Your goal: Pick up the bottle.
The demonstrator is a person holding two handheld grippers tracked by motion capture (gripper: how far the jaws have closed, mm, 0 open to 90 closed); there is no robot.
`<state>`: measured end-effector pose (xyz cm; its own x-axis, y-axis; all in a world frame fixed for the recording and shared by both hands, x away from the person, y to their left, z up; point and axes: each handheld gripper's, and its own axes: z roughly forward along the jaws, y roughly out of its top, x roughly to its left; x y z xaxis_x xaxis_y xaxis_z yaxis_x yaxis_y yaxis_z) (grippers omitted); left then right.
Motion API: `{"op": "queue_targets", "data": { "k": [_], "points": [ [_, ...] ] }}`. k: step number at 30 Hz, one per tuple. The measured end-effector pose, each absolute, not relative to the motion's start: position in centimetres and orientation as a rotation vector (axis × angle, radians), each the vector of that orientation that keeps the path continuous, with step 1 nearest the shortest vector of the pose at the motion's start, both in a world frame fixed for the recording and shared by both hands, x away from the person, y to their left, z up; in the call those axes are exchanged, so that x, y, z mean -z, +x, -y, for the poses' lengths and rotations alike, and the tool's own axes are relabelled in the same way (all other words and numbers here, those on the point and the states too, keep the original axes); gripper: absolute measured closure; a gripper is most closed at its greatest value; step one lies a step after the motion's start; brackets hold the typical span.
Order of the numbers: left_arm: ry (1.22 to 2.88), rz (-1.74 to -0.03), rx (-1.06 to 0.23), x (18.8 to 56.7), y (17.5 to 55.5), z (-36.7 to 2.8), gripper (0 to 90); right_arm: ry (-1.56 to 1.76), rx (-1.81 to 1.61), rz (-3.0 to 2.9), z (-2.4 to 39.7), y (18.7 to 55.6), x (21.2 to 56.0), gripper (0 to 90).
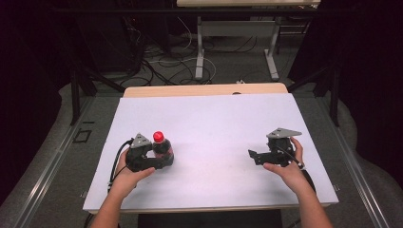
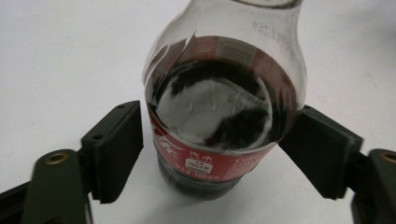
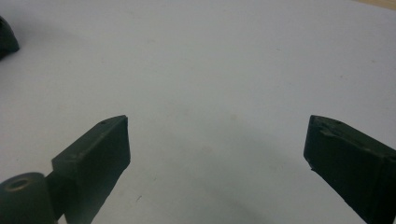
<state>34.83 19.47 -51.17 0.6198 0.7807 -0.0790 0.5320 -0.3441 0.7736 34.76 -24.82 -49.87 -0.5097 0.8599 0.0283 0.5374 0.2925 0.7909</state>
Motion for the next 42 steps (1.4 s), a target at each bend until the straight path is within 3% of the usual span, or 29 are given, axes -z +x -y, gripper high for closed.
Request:
{"op": "queue_targets", "data": {
  "k": [18, 28, 42],
  "points": [
    [2.017, -1.02, -0.468, 51.4, 34.3, -19.1, 29.8, 1.249, -1.079, -2.161, 24.5, 34.8, 50.2, 6.7],
    [2.04, -0.994, -0.442, 51.0, 34.0, -18.2, 30.0, 1.243, -1.086, -2.16, 24.3, 34.7, 50.1, 6.9],
    [2.06, -0.912, -0.401, 49.3, 32.7, -15.4, 30.1, 1.165, -1.143, -2.166, 23.2, 33.9, 48.6, 18.6]
  ]
}}
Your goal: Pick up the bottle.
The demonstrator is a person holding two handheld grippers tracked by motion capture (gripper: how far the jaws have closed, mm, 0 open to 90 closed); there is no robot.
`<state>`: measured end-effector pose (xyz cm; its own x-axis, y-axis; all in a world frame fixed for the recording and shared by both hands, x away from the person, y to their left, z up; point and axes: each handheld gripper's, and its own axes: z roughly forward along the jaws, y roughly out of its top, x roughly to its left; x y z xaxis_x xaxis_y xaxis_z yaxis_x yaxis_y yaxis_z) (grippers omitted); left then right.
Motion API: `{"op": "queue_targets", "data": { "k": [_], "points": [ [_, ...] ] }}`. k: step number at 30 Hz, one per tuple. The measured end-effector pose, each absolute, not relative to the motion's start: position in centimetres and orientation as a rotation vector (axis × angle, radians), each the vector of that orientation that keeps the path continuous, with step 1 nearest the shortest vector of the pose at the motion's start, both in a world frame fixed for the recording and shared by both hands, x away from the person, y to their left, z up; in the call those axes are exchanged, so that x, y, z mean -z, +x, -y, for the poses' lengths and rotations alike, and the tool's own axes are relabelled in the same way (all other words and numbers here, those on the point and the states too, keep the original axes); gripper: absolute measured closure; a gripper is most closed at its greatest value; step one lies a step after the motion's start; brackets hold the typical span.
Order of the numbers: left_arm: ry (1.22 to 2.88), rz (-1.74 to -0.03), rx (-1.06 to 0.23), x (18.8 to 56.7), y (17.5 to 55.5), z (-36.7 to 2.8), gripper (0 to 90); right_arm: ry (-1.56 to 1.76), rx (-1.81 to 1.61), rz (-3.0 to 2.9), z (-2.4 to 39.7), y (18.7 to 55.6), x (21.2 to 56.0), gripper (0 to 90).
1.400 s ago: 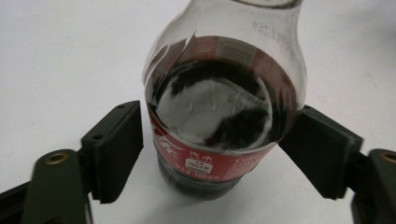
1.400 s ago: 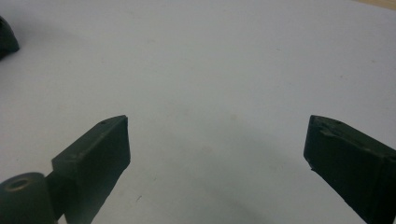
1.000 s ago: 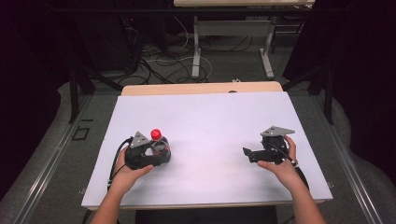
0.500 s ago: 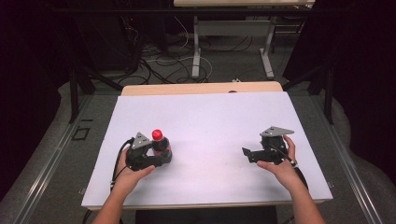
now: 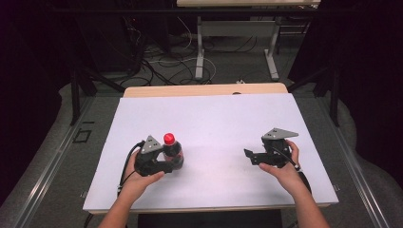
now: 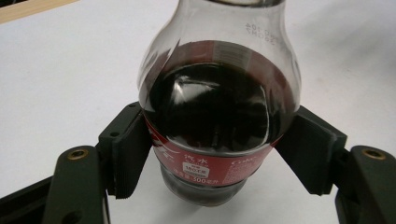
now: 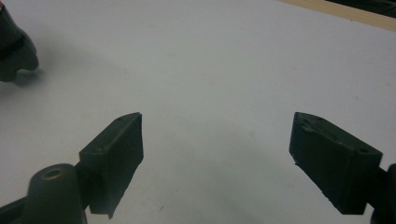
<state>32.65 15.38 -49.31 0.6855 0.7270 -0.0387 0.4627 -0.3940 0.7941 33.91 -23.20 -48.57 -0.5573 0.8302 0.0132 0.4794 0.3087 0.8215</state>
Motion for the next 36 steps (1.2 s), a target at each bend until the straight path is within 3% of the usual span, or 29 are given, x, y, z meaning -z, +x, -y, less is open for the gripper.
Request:
{"op": "queue_targets", "data": {
  "k": [7, 16, 26, 36],
  "points": [
    [2.11, -0.855, -0.391, 49.2, 32.6, -12.6, 30.2, 1.072, -1.22, -2.223, 21.2, 33.0, 45.5, 28.8],
    [2.12, -0.798, -0.367, 48.9, 32.9, -9.2, 30.2, 0.959, -1.309, -2.253, 17.3, 32.8, 42.2, 33.0],
    [2.156, -0.747, -0.332, 49.1, 33.3, -6.9, 30.2, 0.89, -1.328, -2.325, 14.2, 34.1, 40.5, 37.4],
    [2.171, -0.721, -0.33, 49.2, 32.9, -6.5, 30.2, 0.839, -1.329, -2.433, 12.1, 34.7, 39.9, 49.6]
  ]
}}
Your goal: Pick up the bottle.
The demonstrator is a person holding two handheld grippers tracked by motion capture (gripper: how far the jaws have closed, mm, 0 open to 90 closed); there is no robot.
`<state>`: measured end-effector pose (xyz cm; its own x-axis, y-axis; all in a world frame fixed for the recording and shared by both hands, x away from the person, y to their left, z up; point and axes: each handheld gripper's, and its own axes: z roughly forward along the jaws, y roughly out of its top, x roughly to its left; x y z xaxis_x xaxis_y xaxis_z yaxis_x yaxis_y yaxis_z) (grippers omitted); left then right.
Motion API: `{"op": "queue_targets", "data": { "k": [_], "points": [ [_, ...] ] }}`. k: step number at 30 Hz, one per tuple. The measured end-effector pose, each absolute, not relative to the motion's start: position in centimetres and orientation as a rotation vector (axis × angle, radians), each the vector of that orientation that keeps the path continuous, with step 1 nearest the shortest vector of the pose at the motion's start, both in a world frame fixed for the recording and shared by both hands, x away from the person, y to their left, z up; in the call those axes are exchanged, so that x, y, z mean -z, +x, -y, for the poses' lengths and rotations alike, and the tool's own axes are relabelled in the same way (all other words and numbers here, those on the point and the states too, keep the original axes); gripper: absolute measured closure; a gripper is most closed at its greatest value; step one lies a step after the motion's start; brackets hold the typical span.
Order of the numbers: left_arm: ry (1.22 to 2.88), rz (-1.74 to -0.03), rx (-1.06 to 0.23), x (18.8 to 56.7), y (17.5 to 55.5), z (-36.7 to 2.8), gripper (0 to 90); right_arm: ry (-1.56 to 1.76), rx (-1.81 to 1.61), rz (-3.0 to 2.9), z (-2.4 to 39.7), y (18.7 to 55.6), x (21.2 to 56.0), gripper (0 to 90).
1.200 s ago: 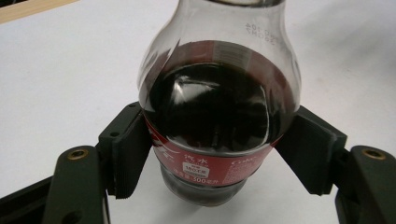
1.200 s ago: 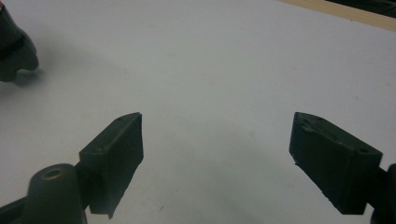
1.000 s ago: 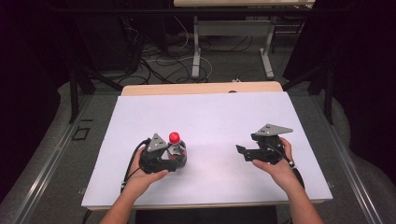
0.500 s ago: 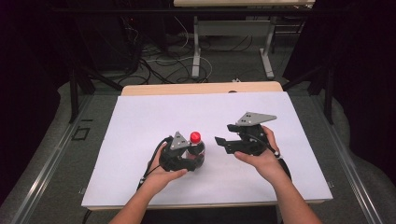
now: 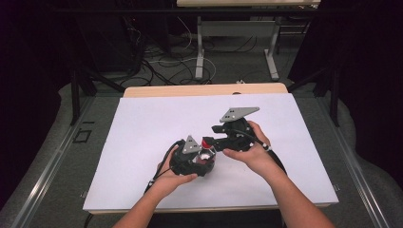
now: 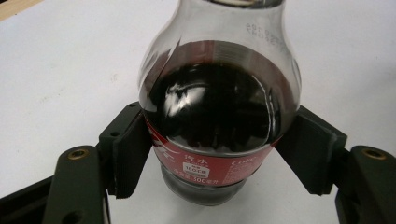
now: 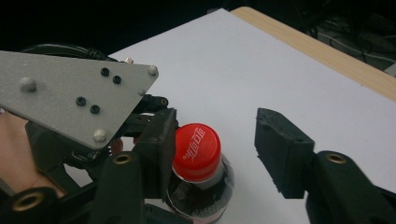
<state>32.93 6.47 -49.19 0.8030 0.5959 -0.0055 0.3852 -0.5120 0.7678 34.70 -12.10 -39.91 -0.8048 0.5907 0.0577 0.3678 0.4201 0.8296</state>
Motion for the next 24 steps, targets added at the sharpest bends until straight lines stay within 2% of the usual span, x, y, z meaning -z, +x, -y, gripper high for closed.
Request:
{"op": "queue_targets", "data": {
  "k": [16, 24],
  "points": [
    [2.173, -0.706, -0.33, 49.0, 32.5, -6.3, 30.2, 0.877, -1.268, -2.455, 10.3, 34.3, 41.3, 59.7],
    [2.186, -0.696, -0.316, 48.9, 32.4, -6.4, 30.3, 0.87, -1.311, -2.43, 10.5, 34.0, 41.7, 60.8]
  ]
}}
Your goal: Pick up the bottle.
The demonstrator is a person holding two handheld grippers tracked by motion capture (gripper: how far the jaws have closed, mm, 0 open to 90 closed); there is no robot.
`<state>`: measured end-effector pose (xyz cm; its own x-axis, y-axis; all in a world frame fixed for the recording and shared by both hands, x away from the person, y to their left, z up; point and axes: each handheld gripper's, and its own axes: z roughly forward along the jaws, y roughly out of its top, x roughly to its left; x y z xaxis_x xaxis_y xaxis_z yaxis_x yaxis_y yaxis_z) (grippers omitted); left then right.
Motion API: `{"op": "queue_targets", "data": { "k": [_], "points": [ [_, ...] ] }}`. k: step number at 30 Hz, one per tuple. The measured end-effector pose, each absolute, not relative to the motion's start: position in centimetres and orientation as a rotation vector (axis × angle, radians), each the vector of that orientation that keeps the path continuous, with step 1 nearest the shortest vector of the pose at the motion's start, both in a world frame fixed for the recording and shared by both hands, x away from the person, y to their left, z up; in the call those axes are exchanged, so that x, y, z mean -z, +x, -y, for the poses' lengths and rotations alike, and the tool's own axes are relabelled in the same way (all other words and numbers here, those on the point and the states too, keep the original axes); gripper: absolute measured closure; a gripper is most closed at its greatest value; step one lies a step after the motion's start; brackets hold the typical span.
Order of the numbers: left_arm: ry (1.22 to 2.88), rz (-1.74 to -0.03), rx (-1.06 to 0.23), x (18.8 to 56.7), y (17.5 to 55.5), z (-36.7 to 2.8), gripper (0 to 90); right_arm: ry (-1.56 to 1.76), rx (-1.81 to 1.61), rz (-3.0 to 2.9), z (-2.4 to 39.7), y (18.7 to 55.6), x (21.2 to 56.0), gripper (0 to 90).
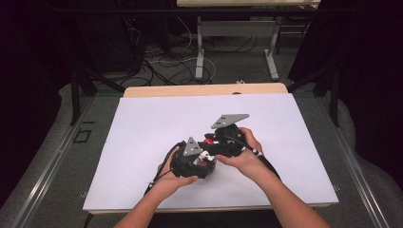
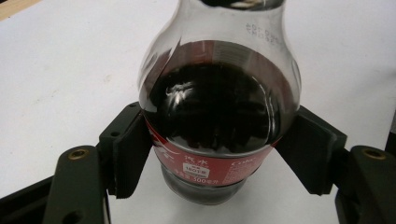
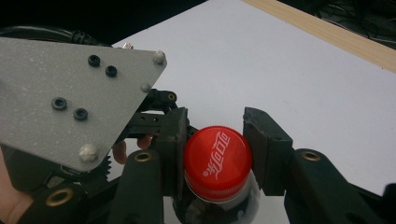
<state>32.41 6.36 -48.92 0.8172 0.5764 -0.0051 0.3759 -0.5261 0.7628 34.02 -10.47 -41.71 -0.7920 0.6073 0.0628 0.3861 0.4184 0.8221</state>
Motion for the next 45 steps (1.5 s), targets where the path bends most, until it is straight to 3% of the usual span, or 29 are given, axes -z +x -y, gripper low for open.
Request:
{"op": "queue_targets", "data": {
  "k": [26, 29, 31, 35, 45],
  "points": [
    [2.213, -0.568, -0.189, 48.7, 31.7, -6.6, 30.2, 0.359, -1.363, -2.741, 12.0, 35.3, 41.2, 61.2],
    [2.193, -0.575, -0.218, 48.7, 31.8, -6.5, 30.2, 0.421, -1.372, -2.733, 12.1, 35.3, 41.1, 60.5],
    [2.198, -0.588, -0.206, 48.6, 31.9, -6.7, 30.1, 0.482, -1.393, -2.705, 12.0, 35.0, 41.0, 51.8],
    [2.195, -0.619, -0.225, 48.5, 32.1, -7.0, 30.2, 0.523, -1.397, -2.614, 11.7, 34.4, 40.8, 46.5],
    [2.157, -0.713, -0.263, 48.5, 32.3, -7.3, 30.2, 0.733, -1.335, -2.424, 11.3, 32.8, 40.9, 47.7]
  ]
}}
